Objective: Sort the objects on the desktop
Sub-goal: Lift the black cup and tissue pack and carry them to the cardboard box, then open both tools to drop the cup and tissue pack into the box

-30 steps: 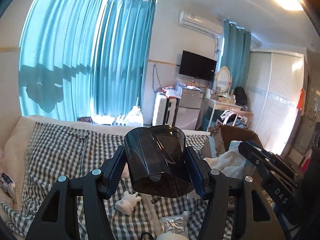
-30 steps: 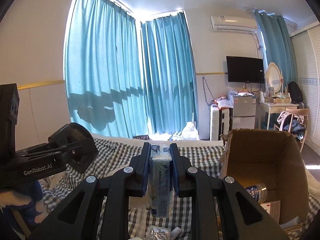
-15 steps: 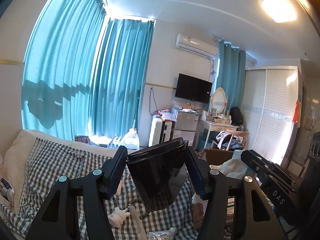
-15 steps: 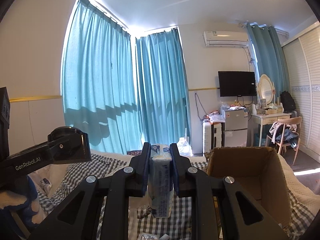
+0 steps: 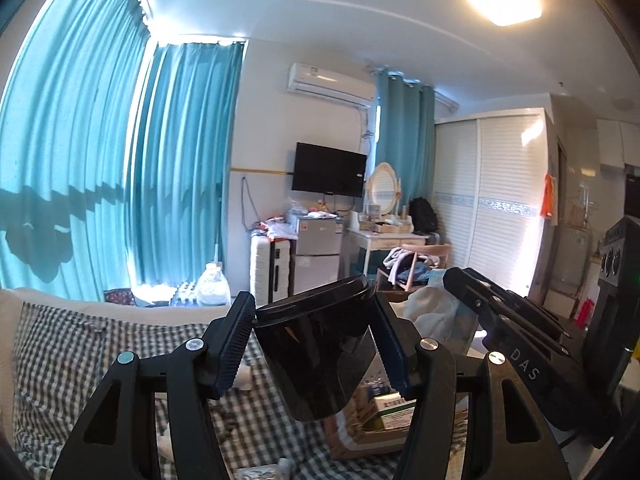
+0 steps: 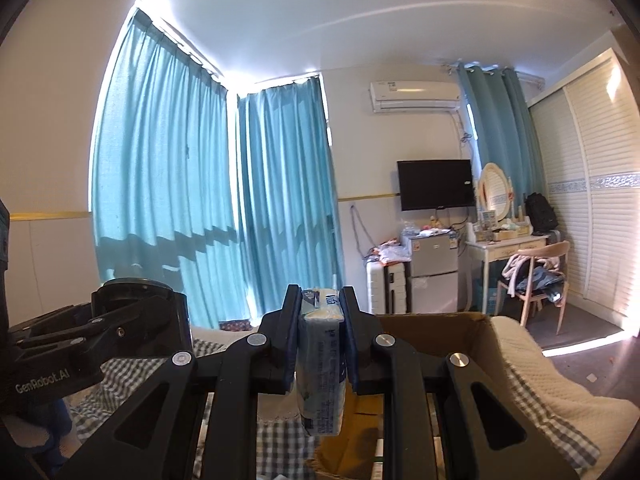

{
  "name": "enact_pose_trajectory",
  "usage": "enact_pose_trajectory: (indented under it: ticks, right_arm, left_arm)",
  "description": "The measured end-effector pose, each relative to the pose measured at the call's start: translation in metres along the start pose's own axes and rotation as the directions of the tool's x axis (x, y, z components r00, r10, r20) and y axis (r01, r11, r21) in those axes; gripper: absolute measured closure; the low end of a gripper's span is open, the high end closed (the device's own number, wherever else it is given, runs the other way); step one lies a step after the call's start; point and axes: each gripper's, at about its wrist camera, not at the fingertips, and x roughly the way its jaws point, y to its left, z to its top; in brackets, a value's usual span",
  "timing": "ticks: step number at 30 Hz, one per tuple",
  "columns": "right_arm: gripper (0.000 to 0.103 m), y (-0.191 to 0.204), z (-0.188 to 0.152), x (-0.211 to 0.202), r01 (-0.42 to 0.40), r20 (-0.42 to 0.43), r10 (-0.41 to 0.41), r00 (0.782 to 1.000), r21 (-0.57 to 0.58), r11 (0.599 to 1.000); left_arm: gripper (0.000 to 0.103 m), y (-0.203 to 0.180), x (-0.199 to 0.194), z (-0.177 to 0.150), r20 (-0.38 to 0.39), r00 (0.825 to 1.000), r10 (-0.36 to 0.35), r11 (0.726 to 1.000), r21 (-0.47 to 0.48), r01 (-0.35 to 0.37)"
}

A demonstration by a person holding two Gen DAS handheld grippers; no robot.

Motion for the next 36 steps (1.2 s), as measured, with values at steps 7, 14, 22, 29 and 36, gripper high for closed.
enact_pose_trajectory:
  ticks: [7, 14, 22, 29, 36]
  right_arm:
    - [0.084, -0.039, 0.008, -0.015, 0.101, 0.048, -0.102, 0.994, 0.028, 0.995]
    - [0.084, -0.078, 0.005, -0.012, 0.184, 0.027, -0.186, 0.982, 0.054, 0.981]
    - [0.084, -0.109, -0.007, 0.0, 0.247, -0.017, -0.246, 0.969, 0.082, 0.966]
    - [0.084, -0.132, -0.031, 0.025, 0.31, -0.104, -0.301, 0.948, 0.084, 0.947]
    - [0.084, -0.149, -0.061, 0.054, 0.325, -0.201, -0.3, 0.932, 0.104, 0.94]
  left_arm:
    - [0.043, -0.033, 0.022, -0.006, -0.006, 1.0, -0.024, 0.999, 0.029, 0.024]
    - [0.043, -0.054, 0.052, -0.017, -0.056, 0.996, -0.063, 0.998, 0.02, 0.065]
    - [0.043, -0.071, 0.094, -0.029, -0.107, 0.989, -0.106, 0.993, 0.03, 0.11]
    - [0.043, -0.088, 0.145, -0.059, -0.219, 0.966, -0.14, 0.985, 0.065, 0.158]
    - [0.043, -0.095, 0.187, -0.089, -0.297, 0.943, -0.148, 0.981, 0.075, 0.178]
